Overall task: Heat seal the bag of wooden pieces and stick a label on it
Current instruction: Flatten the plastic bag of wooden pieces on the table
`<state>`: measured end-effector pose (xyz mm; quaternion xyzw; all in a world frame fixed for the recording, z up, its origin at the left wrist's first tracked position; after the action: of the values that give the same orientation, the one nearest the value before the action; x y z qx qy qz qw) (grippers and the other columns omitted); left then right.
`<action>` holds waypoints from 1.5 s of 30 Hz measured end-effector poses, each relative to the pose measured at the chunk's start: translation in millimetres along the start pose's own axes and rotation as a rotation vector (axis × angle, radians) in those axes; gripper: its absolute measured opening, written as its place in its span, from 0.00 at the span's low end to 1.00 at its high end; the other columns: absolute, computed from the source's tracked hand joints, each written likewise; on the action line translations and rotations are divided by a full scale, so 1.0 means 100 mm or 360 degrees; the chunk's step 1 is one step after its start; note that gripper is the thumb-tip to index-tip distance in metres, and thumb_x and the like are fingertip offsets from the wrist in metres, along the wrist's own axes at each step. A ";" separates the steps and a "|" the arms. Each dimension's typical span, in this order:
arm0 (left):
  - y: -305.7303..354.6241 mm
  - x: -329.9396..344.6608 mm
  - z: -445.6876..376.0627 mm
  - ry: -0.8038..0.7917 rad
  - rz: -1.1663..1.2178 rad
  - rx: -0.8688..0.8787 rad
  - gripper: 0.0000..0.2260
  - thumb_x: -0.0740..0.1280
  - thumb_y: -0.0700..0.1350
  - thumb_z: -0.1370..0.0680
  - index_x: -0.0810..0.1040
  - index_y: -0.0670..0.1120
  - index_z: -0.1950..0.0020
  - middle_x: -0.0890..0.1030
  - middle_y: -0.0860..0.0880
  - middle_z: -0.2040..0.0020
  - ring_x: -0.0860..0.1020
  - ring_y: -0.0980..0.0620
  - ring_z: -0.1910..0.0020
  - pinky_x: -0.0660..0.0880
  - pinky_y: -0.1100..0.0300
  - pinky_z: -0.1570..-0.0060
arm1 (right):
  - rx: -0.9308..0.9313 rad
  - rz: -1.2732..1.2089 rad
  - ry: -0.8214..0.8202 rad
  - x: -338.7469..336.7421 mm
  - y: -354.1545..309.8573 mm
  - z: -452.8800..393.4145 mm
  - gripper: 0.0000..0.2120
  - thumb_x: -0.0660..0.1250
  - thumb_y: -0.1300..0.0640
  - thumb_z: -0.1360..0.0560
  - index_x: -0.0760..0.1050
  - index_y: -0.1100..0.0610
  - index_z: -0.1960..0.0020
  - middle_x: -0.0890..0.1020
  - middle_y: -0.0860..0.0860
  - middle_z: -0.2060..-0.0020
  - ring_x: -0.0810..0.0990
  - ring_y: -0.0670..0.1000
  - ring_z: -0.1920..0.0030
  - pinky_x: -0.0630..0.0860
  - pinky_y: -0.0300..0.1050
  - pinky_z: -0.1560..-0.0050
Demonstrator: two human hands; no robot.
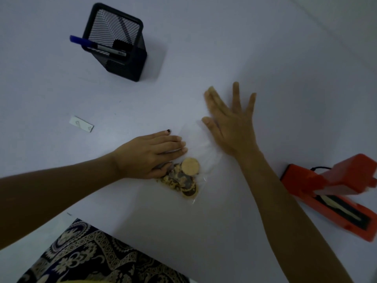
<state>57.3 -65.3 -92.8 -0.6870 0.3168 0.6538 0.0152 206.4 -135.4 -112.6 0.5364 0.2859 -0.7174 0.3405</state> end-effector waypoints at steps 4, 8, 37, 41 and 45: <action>0.00 0.01 0.00 -0.0005 -0.0011 -0.0004 0.19 0.62 0.49 0.21 0.75 0.42 0.33 0.78 0.43 0.36 0.74 0.45 0.34 0.67 0.49 0.30 | -0.0115 -0.0077 -0.0003 -0.02 -0.40 0.18 0.33 0.40 0.37 0.21 0.55 0.54 0.22 0.59 0.48 0.23 0.45 0.62 0.23 0.40 0.72 0.29; -0.02 0.01 0.03 -0.0007 -0.0030 -0.0023 0.20 0.63 0.49 0.22 0.75 0.42 0.33 0.78 0.43 0.36 0.74 0.46 0.34 0.66 0.51 0.30 | -0.0236 -0.0158 -0.0101 0.24 -0.69 0.69 0.32 0.42 0.38 0.20 0.57 0.53 0.22 0.58 0.48 0.23 0.47 0.61 0.22 0.44 0.73 0.29; 0.26 0.17 -0.11 -0.0188 0.0304 0.0148 0.27 0.62 0.57 0.21 0.68 0.42 0.28 0.68 0.45 0.27 0.64 0.51 0.26 0.58 0.56 0.25 | -0.0296 -0.0159 -0.0135 0.22 -0.32 1.19 0.36 0.45 0.33 0.22 0.59 0.55 0.23 0.60 0.49 0.23 0.46 0.59 0.22 0.43 0.70 0.27; 0.25 0.17 -0.09 -0.0160 0.0307 0.0149 0.27 0.64 0.58 0.22 0.70 0.42 0.29 0.69 0.45 0.28 0.65 0.50 0.27 0.61 0.54 0.26 | -0.0253 -0.0096 -0.0118 0.20 -0.13 1.00 0.34 0.45 0.34 0.21 0.59 0.54 0.23 0.61 0.48 0.24 0.49 0.59 0.22 0.45 0.71 0.28; 0.24 0.14 -0.11 -0.0105 0.0311 0.0129 0.27 0.66 0.57 0.22 0.70 0.41 0.30 0.69 0.45 0.28 0.66 0.50 0.27 0.64 0.52 0.28 | -0.0125 -0.0062 -0.0091 0.19 0.12 0.87 0.32 0.44 0.36 0.20 0.58 0.53 0.23 0.60 0.47 0.24 0.48 0.60 0.22 0.44 0.70 0.27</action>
<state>54.8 -95.1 -93.9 -0.6296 0.4079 0.6611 -0.0103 161.9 -213.4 -109.1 0.4961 0.3144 -0.7271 0.3554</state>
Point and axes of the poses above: each hand's wrist, its own z-axis away from the middle knuckle, its own x-axis out of the palm, y = z × x, the point moved 10 cm from there along -z, towards the middle knuckle
